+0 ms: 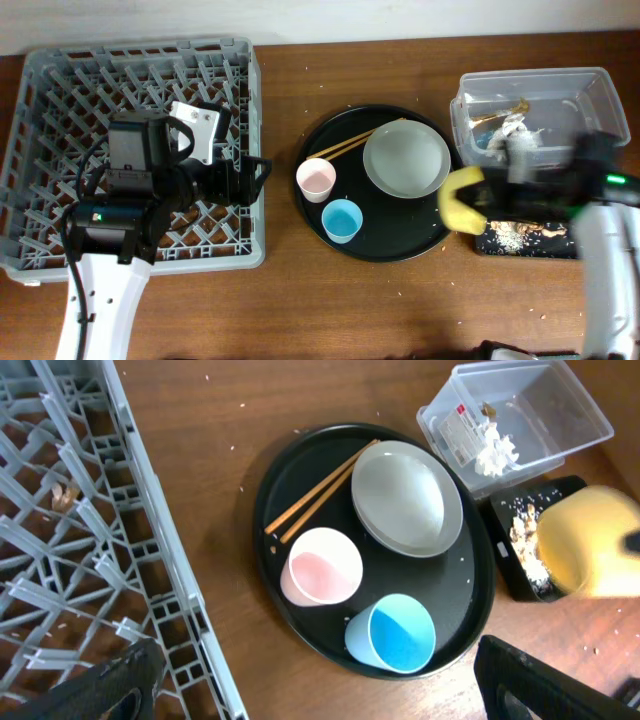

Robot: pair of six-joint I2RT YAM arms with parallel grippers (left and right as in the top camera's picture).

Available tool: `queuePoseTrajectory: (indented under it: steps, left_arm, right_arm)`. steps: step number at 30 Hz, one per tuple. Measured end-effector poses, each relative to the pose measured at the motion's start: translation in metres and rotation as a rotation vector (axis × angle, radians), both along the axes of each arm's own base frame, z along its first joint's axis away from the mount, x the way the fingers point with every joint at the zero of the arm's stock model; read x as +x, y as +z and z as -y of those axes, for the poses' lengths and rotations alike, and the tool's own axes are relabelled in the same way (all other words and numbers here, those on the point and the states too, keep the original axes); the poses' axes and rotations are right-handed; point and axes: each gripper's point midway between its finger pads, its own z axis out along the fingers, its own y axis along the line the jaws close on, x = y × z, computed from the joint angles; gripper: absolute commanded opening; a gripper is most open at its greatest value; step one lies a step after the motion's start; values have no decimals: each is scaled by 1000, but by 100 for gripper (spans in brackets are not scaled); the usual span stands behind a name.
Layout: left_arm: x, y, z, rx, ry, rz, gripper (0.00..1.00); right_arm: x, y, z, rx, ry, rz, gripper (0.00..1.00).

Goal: Sort waste into correct bins and load items into the dishwasher rack
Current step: 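Set the yellow bowl back on the round black tray, then grasp the blue cup with right gripper and pass it to left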

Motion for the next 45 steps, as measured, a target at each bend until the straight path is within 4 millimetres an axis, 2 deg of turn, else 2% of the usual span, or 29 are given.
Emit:
queuePoseTrajectory:
  steps: [2, 5, 8, 9, 11, 12, 15, 20, 22, 23, 24, 29, 30, 31, 34, 37, 38, 39, 41, 43, 45]
  left_arm:
    - [0, 0, 0, 0, 0, 1, 99]
    - [1, -1, -2, 11, 11, 3, 99]
    - [3, -2, -5, 26, 26, 4, 99]
    - [3, -2, -6, 29, 29, 5, 99]
    - [3, -2, -7, 32, 32, 5, 99]
    - [3, -2, -7, 32, 32, 5, 99]
    - [1, -4, -7, 34, 32, -8, 99]
    - [0, -6, -7, 35, 32, -16, 99]
    - [-1, -6, -7, 35, 32, -20, 99]
    - [-1, -6, -7, 35, 32, -21, 99]
    - [-1, -7, -7, 32, 35, -25, 99]
    - [-1, -7, -7, -8, 78, -58, 99]
    - [-1, -6, -6, -20, 84, -64, 99]
    - [-1, -5, -5, -35, 83, -65, 99]
    - [-1, 7, 4, -129, 35, -54, 99]
    - [-2, 14, 0, -206, 32, -68, 99]
    - [-1, 18, -4, -240, 37, -71, 99]
    - [0, 25, -9, -292, 33, -62, 99]
    - [-1, 41, -11, -380, -13, -36, 99]
    - [-6, 53, -12, -456, -59, -27, 99]
    - [-14, 62, -5, -521, -131, -35, 99]
  right_arm:
    - [-7, -26, -52, -213, 150, -49, 4]
    - [-5, -62, -93, -404, 209, -88, 4]
    - [-1, -99, -105, -520, 172, -170, 4]
    - [1, -112, -103, -551, 151, -209, 11]
    - [-1, -133, -97, -592, 118, -291, 35]
    - [-1, -139, -96, -595, 110, -310, 41]
    - [1, -129, -106, -547, 140, -282, 43]
    - [17, -56, -132, -385, 154, -112, 48]
    - [17, -48, -136, -357, 162, -96, 48]
    - [17, -50, -136, -356, 163, -98, 47]
    - [18, -54, -137, -357, 166, -106, 41]
    - [16, -113, -139, -432, 191, -251, 16]
    - [16, -121, -138, -444, 191, -270, 8]
    - [15, -127, -137, -453, 192, -283, 4]
    - [13, -128, -136, -454, 192, -296, 4]
    - [5, -124, -136, -443, 203, -328, 4]
    - [-3, -108, -139, -407, 223, -342, 4]
    - [-7, -76, -143, -352, 246, -320, 4]
    - [-6, -28, -144, -274, 265, -260, 4]
    - [7, 50, -147, -119, 298, -62, 4]
    - [13, 101, -154, 18, 360, 119, 4]
